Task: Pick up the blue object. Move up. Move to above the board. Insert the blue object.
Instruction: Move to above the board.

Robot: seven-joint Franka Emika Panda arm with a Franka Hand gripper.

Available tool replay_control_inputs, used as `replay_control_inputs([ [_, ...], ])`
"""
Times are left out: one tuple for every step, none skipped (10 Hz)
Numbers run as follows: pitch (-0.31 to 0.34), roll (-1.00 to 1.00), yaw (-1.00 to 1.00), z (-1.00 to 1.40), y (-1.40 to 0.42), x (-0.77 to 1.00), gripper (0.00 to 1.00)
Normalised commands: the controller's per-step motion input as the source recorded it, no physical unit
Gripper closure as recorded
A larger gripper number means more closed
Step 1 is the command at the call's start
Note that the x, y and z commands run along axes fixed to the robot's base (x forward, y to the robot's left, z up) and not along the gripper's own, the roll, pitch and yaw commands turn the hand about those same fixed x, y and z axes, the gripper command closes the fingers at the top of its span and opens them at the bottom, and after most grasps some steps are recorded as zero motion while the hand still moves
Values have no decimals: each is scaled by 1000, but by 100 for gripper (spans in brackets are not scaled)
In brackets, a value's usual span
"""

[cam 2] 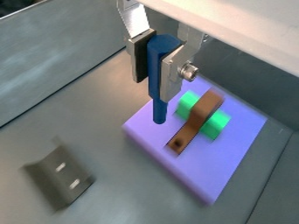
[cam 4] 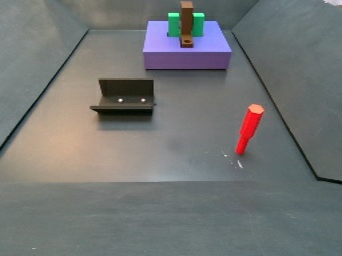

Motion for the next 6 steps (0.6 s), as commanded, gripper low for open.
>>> replay_control_inputs([
  [41, 15, 7, 151, -1400, -74, 100],
  [63, 20, 5, 157, -1400, -50, 100],
  [97, 7, 10, 92, -801, 11, 100],
  [125, 3, 5, 56, -423, 50, 100],
  [132, 6, 7, 50, -251, 50, 100],
  [127, 11, 7, 44, -180, 41, 100],
])
